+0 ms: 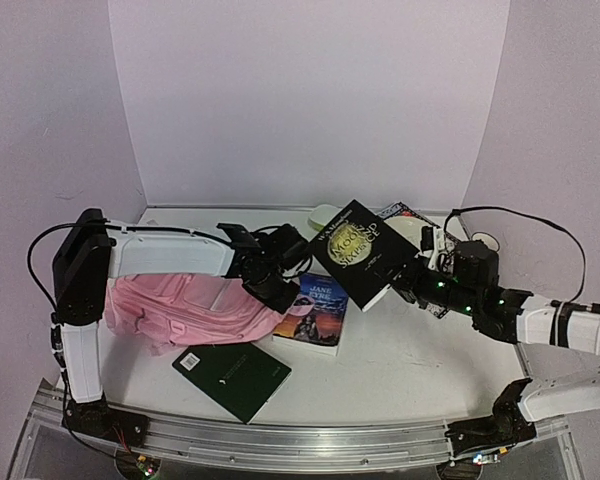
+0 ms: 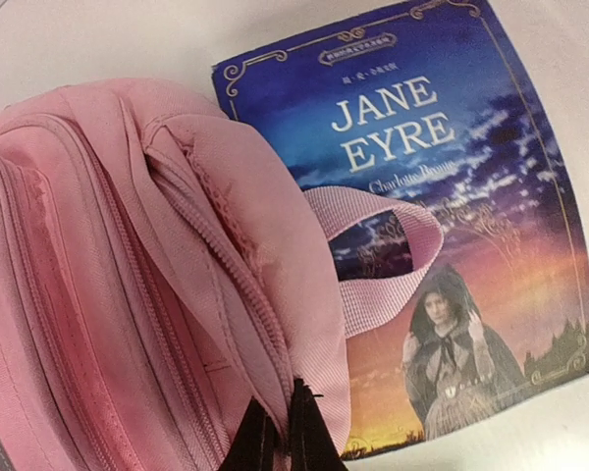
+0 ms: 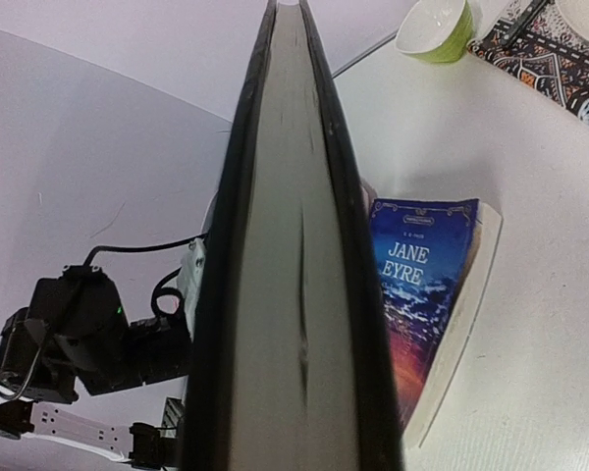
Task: Pack the student bag
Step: Move the student bag to the center of the board, then pick up the largest pocket of the bag from the student bag.
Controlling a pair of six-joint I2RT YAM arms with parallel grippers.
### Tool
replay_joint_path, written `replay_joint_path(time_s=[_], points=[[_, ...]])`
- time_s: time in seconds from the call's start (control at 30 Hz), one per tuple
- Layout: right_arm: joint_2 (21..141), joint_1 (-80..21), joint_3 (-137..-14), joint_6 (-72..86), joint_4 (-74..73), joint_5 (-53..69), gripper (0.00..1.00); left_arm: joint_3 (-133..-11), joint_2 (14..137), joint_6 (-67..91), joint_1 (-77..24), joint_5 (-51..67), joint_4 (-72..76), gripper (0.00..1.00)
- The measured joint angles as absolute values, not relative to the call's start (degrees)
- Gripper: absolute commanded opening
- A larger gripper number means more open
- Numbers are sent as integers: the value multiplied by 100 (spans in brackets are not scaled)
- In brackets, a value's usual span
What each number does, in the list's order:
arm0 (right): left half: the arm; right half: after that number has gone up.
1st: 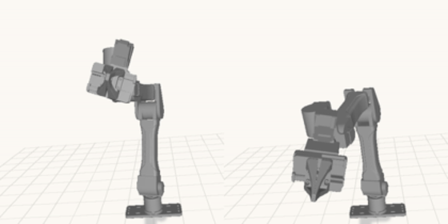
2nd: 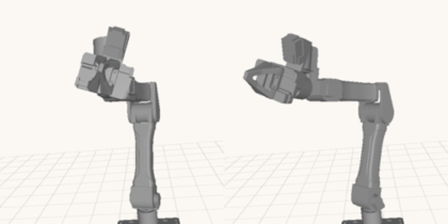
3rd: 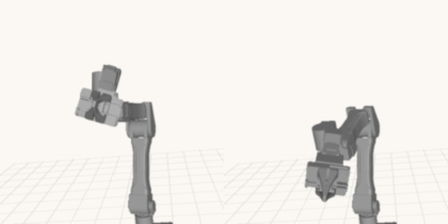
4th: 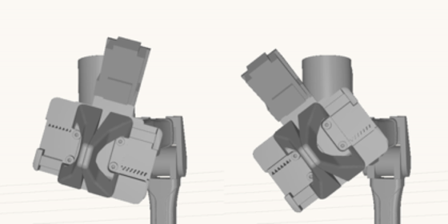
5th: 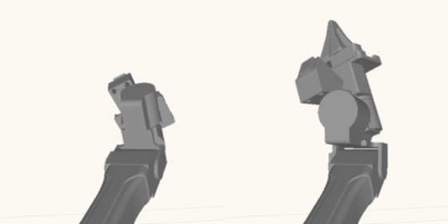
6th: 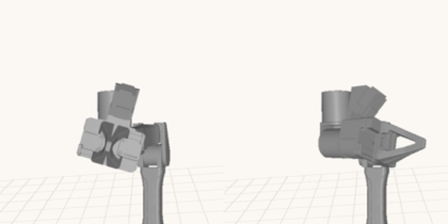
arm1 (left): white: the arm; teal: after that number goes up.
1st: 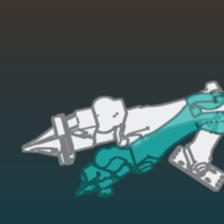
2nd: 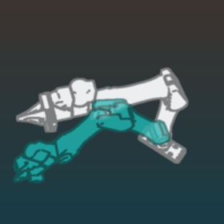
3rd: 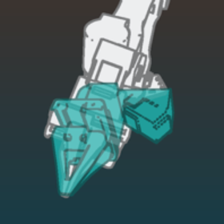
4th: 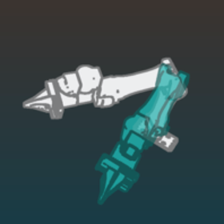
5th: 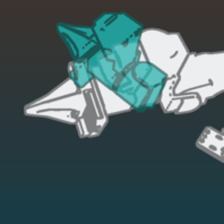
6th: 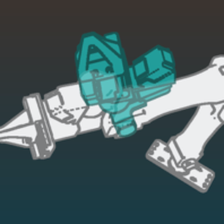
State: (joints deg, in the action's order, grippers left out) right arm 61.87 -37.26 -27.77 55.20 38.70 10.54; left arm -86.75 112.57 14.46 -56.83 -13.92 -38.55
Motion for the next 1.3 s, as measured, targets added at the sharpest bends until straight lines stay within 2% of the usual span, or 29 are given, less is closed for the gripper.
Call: replay_joint_path(time_s=[0.37,0.6,0.73,0.9,1.13,1.2,1.3], points=[[5693,-3726,-2777,5102,2950,825,0,-8571,10573,1596,-5981,-975,-3844,15],[5695,-3726,-2777,5096,2806,834,0,-8450,10377,1757,-5953,-1135,-3747,17],[5695,-3726,-2777,5098,2800,846,0,-8396,10436,1813,-5953,-1109,-3756,32],[5695,-3726,-2777,5100,2783,854,0,-8396,10444,1844,-5979,-961,-3752,41],[5695,-3726,-2777,5103,2783,856,0,-8396,10703,1954,-6146,-926,-3750,40],[5695,-3726,-2777,5103,2783,858,0,-8396,10853,1970,-6158,-959,-3753,34],[5695,-3726,-2777,5103,2783,858,0,-8396,10989,1994,-6156,-1057,-3763,19]])
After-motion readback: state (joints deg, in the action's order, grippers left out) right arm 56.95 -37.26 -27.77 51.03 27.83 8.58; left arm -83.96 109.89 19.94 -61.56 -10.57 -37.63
